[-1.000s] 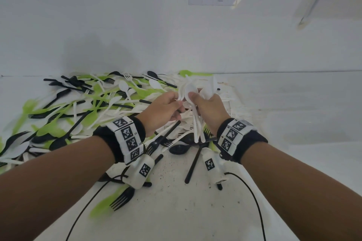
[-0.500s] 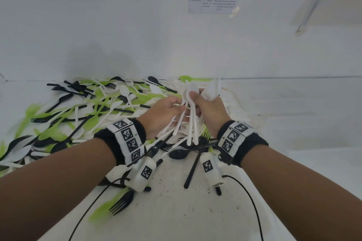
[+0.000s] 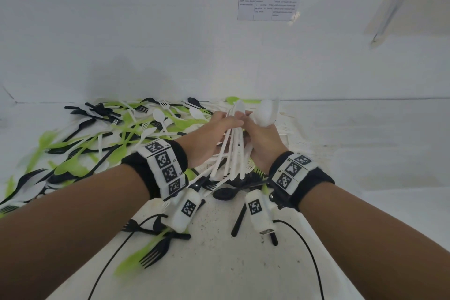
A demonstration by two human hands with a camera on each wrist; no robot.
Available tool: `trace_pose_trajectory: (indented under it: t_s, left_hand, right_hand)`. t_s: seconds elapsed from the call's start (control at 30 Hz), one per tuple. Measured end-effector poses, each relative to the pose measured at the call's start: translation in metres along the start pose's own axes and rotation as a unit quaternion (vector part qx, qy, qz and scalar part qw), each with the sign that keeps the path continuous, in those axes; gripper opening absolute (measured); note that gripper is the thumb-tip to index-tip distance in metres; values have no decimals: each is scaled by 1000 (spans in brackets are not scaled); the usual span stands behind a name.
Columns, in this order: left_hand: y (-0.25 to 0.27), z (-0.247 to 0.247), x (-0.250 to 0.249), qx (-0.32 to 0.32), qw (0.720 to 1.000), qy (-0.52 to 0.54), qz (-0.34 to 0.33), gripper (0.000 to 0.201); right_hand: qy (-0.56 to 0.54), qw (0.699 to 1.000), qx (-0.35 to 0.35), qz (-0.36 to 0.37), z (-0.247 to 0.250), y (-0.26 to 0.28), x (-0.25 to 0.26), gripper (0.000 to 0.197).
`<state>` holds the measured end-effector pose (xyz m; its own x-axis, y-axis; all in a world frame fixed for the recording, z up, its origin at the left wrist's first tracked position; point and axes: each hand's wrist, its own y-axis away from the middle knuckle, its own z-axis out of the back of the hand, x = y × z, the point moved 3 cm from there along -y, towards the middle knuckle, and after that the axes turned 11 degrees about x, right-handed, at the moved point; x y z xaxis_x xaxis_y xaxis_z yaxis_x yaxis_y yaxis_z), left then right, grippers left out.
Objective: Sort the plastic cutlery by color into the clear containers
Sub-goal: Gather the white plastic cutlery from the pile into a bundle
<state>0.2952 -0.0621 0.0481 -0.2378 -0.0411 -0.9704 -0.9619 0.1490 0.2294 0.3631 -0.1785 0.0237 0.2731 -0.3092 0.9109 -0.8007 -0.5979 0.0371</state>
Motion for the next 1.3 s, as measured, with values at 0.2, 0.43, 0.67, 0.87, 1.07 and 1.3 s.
trace_pose_trajectory:
  t_s: [0.2, 0.43, 0.67, 0.87, 1.07, 1.3]
  left_hand:
    - [-3, -12, -3, 44, 993, 100, -53, 38]
    - [-1, -9, -2, 46, 996, 70, -32, 22]
    - [-1, 16, 10, -79, 995, -52, -31, 34]
    - [-7, 2, 10, -56, 991, 114, -45, 11]
    - [0, 0, 8, -1, 975, 216, -45, 30]
    - [7, -3, 6, 51, 975, 214, -28, 39]
  right_hand:
    - [21, 1000, -18, 0, 1, -2, -11, 35]
    - [52, 999, 4, 1, 8, 1, -7, 32]
    - [299, 948, -110, -10, 22, 12, 22, 47]
    - [256, 967, 4, -18, -4, 15, 2, 56]
    - [181, 983, 33, 24, -17, 17, 8, 23]
    - [204, 978, 38, 27, -17, 13, -4, 35]
